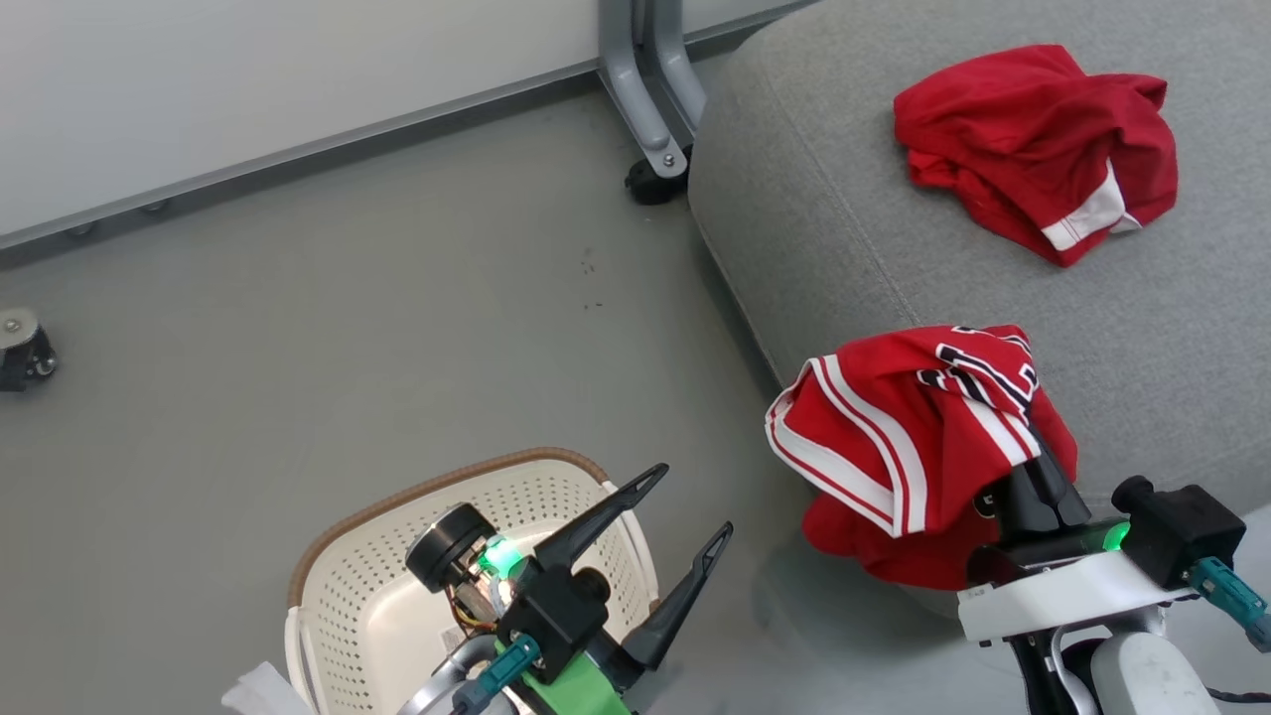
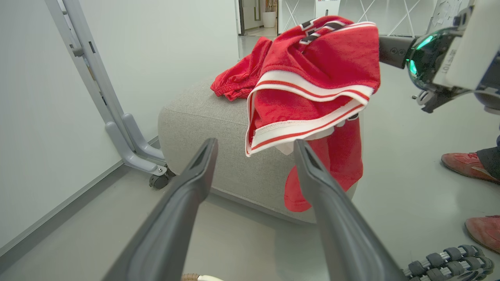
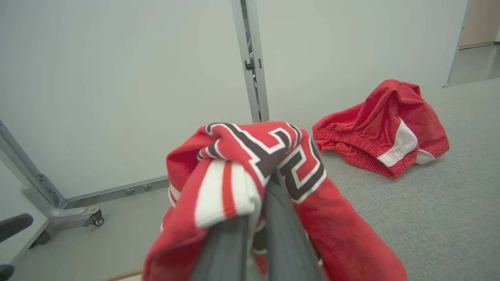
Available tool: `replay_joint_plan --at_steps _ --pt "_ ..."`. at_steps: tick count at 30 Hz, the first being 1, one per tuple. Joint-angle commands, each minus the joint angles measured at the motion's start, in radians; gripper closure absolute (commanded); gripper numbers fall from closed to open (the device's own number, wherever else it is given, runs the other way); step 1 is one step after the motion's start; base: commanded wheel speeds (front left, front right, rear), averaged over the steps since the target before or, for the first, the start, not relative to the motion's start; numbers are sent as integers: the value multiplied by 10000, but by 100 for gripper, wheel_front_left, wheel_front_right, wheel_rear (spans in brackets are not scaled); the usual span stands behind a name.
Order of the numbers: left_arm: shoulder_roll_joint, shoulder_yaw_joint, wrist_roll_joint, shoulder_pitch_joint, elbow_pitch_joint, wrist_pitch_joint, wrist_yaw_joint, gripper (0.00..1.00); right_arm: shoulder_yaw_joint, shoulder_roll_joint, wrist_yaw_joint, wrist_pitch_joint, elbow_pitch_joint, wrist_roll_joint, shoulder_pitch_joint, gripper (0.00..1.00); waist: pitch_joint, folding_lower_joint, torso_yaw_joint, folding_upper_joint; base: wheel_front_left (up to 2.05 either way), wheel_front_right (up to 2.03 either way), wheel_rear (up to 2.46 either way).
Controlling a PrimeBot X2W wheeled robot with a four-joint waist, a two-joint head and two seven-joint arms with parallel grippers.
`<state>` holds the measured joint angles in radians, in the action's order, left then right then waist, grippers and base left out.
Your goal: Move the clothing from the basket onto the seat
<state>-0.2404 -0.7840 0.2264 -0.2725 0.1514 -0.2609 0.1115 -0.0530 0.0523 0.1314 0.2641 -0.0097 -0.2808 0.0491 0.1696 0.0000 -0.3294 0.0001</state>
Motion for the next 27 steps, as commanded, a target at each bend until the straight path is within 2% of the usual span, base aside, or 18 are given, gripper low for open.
replay_joint_plan --at_steps 1,9,14,18,23,27 --pt "-143 -30 -80 -194 -53 1 20 0 84 -13 -15 4 -122 -116 -106 100 594 0 -756 -1 0 0 0" --pt "-481 -338 -160 -547 -374 312 97 0 264 -18 -15 2 -349 -625 -236 100 1299 0 -1621 -1 0 0 0" --pt "-641 -397 -182 -807 -572 478 119 0 256 -15 -15 2 -518 -802 -261 100 1732 0 -1783 -1 0 0 0" --pt "-784 -462 -225 -1078 -745 600 127 0 600 -10 -15 4 -898 -1009 151 100 2185 0 -1643 -1 0 0 0" --pt "-911 -689 -195 -1456 -983 751 164 0 1308 14 -15 4 -1644 -461 1050 100 2956 0 -1178 -1 0 0 0" --pt "-1186 -858 -189 -1706 -1149 898 175 0 2035 738 -17 10 -2047 -352 2167 100 3601 0 -810 -1 0 0 0"
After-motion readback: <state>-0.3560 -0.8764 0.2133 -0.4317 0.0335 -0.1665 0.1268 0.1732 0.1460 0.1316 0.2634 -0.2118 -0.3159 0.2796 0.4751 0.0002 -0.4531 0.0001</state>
